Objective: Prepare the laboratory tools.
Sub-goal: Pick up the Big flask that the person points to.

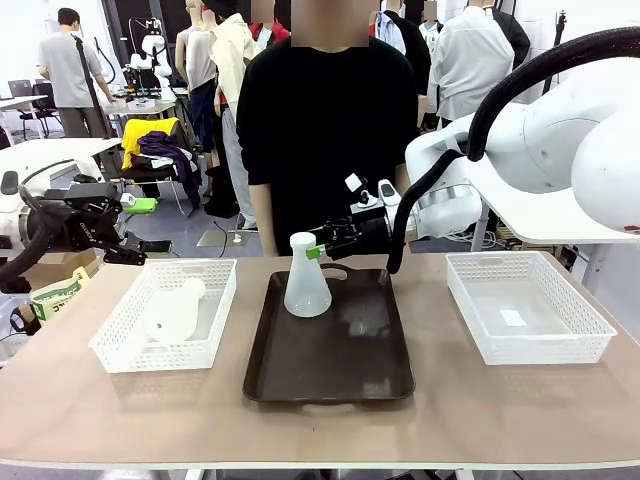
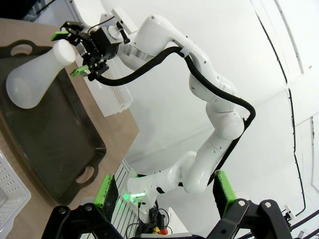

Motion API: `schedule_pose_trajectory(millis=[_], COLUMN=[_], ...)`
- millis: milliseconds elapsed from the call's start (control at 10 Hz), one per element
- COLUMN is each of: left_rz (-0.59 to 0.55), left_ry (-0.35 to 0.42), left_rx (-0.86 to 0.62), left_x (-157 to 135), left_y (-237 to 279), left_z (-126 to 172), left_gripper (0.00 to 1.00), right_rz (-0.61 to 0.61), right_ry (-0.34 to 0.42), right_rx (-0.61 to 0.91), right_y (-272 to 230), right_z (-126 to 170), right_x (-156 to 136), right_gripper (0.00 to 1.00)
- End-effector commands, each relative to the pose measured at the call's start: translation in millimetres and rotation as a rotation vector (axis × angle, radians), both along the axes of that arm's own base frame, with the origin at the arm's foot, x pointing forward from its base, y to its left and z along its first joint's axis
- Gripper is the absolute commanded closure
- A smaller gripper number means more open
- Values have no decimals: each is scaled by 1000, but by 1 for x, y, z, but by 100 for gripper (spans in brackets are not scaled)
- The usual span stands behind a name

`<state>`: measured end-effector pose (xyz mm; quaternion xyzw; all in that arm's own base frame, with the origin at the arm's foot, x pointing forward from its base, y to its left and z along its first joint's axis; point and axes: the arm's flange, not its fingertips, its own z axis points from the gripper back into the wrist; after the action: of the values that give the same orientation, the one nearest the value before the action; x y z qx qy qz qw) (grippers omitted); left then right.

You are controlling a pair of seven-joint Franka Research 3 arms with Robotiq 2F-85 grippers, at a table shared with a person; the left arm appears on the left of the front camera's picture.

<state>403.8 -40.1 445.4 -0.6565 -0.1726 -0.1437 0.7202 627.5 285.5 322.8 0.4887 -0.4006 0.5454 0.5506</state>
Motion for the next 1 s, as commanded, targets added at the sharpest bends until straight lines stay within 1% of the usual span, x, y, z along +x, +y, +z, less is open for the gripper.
schedule_pose_trajectory(millis=[0, 500, 600, 800, 900], left_rz=[1, 1, 1, 1, 1], left_ry=[-4, -4, -4, -4, -4], left_rx=[-9, -9, -9, -9, -9], left_x=[-1, -1, -1, -1, -1], left_y=[1, 1, 1, 1, 1], left_z=[2, 2, 2, 2, 2], left_gripper=[0, 0, 0, 0, 0], right_rz=[-6, -6, 0, -15, -45], right_ry=[-16, -16, -2, -6, 17], right_rx=[21, 21, 1, -147, -222], right_y=[1, 1, 0, -23, -43], right_z=[-1, -1, 1, 28, 39], right_x=[1, 1, 0, -6, -7], right_gripper=[0, 0, 0, 0, 0])
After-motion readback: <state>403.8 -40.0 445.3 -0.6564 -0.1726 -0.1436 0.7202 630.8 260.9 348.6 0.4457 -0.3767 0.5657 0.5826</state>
